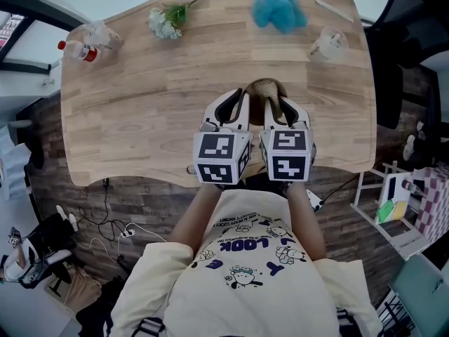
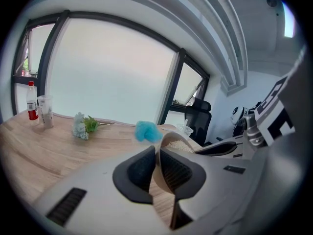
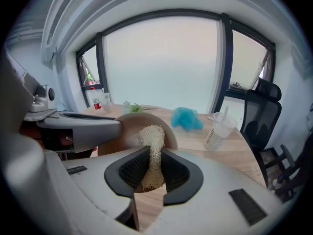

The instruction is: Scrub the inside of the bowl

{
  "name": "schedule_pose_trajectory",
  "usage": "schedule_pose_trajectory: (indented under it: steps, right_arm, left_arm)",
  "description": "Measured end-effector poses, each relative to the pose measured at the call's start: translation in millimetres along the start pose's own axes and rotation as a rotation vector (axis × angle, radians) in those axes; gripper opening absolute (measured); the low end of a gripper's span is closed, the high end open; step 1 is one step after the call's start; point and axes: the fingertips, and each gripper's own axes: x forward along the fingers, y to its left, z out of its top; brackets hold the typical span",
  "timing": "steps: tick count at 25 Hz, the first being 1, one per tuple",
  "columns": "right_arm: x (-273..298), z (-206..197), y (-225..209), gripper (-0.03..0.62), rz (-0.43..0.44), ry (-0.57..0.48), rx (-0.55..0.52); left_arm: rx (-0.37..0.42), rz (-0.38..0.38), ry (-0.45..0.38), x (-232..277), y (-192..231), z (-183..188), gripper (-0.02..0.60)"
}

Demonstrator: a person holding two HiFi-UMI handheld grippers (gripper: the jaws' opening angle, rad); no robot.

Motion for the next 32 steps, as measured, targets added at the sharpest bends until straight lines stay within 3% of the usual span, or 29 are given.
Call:
schedule_pose_trajectory:
  steps: [6, 12, 16, 22, 28, 32]
  right_arm:
    - [-7, 4, -8, 0.07, -0.029, -0.052, 0.037]
    - [-21, 19, -8, 0.071, -0.097, -0.127, -0.03]
    - [-23, 22, -10, 0.071, -0.131, -0.131, -0.069]
    - [-16, 16, -13, 0.069, -0.128, -0.102, -0.082]
    - [-6, 3, -11, 0.069, -0.065, -0.064, 0.045]
    - [-4, -5, -7, 0.069, 0.046, -0.048, 0.288]
  left_arm:
    - [-0.002, 0.002, -0.016, 1, 0, 4, 0.053]
    - [-0.008, 0.023, -0.025, 1, 4, 8, 0.051]
    - [-0.017, 0.034, -0.026, 0, 6, 9, 0.051]
    - [-0.002, -0.014, -0.035, 0, -4, 11, 0.059]
    - [0.052, -0.041, -0.043, 1, -14, 13, 0.063]
    - [0.061, -0.049, -0.046, 2, -16, 14, 0.064]
